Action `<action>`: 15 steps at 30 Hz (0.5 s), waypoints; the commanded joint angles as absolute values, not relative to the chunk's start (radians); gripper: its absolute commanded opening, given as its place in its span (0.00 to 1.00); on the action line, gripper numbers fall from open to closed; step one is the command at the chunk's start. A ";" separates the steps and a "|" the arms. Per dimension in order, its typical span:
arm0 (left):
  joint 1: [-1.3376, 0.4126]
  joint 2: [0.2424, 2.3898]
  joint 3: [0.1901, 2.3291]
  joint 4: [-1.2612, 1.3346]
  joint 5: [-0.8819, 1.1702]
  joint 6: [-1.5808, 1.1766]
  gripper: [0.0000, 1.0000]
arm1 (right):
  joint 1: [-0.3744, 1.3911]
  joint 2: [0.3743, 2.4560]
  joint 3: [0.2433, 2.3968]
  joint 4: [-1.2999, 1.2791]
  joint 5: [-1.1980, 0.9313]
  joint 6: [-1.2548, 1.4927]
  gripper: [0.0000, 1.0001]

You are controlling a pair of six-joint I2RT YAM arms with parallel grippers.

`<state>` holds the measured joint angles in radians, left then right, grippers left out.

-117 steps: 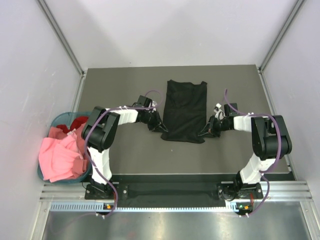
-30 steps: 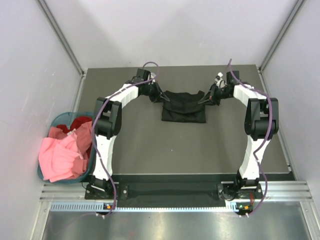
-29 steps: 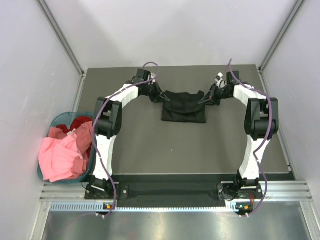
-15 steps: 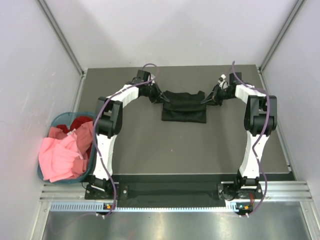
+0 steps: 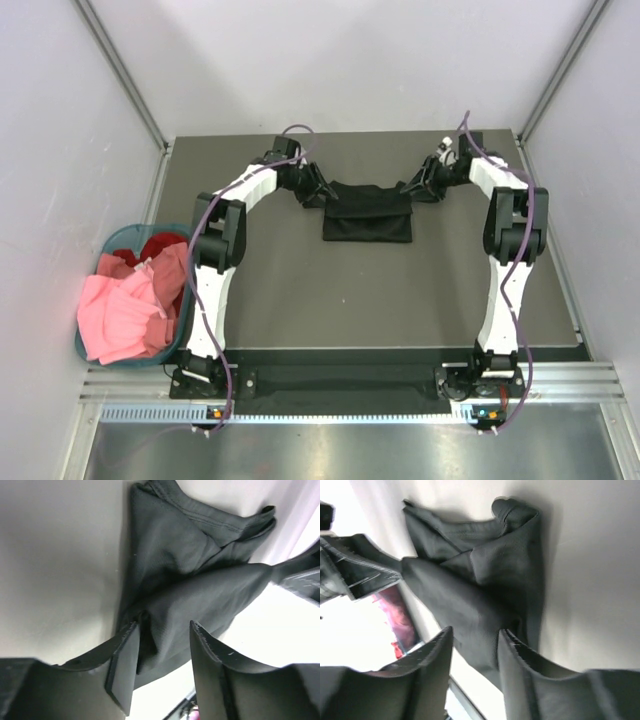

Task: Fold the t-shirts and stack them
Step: Fold the tshirt

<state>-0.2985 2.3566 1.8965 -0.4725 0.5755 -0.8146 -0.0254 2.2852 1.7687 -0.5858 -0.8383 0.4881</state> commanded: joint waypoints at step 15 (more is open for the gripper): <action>-0.302 1.884 1.500 -0.623 0.331 -0.557 0.48 | 0.350 1.921 1.622 -0.816 -0.112 0.412 0.52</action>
